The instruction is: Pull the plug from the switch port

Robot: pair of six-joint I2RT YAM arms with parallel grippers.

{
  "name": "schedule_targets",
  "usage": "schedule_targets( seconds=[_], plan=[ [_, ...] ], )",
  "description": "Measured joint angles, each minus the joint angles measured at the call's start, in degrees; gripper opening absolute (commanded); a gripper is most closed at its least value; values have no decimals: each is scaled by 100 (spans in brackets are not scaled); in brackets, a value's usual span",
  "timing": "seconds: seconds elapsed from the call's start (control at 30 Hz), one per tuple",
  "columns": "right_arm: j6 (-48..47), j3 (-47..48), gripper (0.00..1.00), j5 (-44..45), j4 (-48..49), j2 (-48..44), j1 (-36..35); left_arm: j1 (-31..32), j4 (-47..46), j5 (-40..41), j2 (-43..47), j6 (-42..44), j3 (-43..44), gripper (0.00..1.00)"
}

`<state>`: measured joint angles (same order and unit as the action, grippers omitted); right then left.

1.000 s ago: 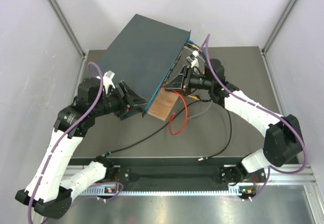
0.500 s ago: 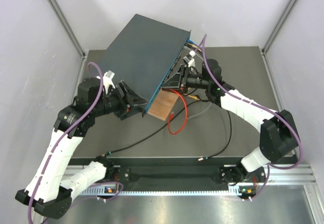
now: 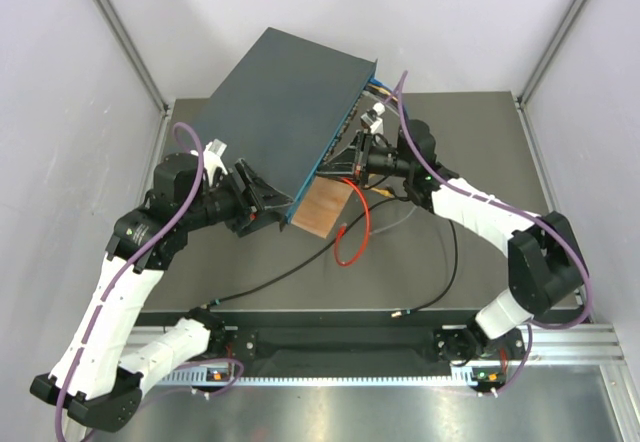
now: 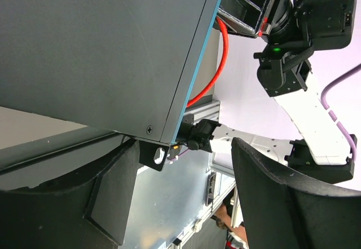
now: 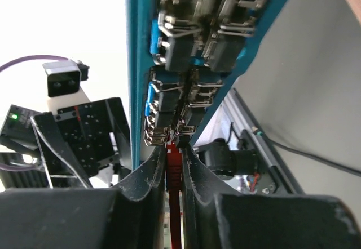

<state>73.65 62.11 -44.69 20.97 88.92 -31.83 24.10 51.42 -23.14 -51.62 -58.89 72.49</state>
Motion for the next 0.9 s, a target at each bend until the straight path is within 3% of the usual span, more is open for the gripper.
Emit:
schedule_targets(
  seconds=[0.17, 0.33, 0.5, 0.6, 0.73, 0.9],
  plan=[
    [332, -39, 0, -9, 129, 35, 0, 0, 0, -2, 0, 0, 0, 71],
    [-481, 752, 0, 243, -1700, -24, -59, 0, 2, 0, 2, 0, 0, 71],
    [-916, 968, 0, 798, -2474, -186, -184, 0, 2, 0, 37, -2, 0, 71],
    [-664, 697, 0, 807, -2068, -258, -197, 0, 0, -2, 50, -9, 0, 71],
    [155, -136, 0, 645, -420, -302, -162, 0, 0, 0, 50, -15, 0, 71],
    [-136, -201, 0, 629, -179, -306, -151, 0, 2, 2, 55, -17, 0, 71]
  ],
)
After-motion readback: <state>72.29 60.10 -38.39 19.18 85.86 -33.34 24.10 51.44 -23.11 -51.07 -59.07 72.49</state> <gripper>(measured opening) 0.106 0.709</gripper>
